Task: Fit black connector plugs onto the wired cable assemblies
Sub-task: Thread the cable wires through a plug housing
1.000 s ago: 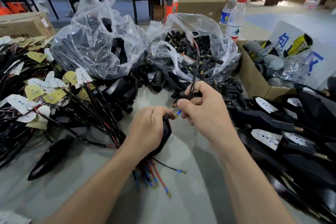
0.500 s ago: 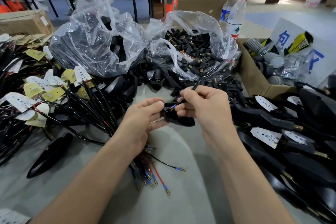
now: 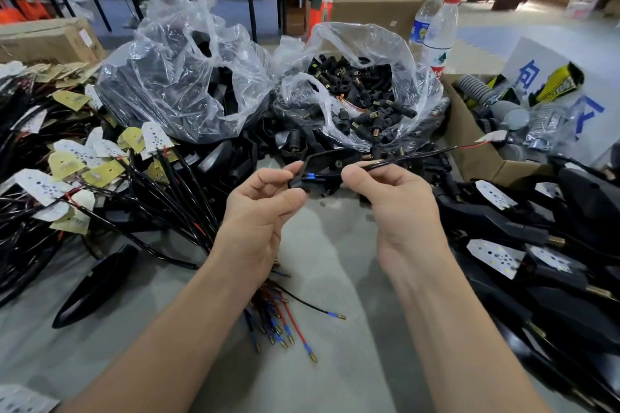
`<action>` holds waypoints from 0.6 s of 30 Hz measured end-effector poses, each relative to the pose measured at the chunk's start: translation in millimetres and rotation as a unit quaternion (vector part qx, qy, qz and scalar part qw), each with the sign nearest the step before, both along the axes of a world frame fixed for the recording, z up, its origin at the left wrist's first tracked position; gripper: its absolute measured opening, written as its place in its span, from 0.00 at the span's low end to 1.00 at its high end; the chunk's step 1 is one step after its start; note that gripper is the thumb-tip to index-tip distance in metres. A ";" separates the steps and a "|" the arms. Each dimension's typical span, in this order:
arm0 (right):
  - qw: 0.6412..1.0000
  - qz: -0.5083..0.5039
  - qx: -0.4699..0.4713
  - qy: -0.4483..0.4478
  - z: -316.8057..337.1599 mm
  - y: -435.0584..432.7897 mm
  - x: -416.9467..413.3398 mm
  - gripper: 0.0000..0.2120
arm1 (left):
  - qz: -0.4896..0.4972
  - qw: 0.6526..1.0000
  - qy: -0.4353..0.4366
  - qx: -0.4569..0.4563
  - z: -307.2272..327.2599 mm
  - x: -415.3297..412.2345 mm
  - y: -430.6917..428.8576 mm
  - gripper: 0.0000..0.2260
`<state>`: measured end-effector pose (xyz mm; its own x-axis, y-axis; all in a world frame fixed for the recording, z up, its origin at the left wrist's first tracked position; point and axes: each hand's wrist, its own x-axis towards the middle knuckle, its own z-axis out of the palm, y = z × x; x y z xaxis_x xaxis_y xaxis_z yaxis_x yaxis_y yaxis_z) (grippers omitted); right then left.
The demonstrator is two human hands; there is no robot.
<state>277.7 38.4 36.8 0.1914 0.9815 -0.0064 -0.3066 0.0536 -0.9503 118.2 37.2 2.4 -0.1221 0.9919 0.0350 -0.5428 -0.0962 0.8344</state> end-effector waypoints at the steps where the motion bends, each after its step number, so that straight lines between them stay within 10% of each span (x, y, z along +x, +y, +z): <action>1: 1.000 0.006 -0.008 0.000 -0.4 0.1 0.4 0.13 | 0.000 1.000 -0.013 -0.001 0.1 0.0 0.6 0.13; 18: 0.989 0.055 -0.024 -0.136 -10.6 -4.5 -11.4 0.05 | -0.020 0.988 0.151 0.028 3.3 3.2 -7.7 0.15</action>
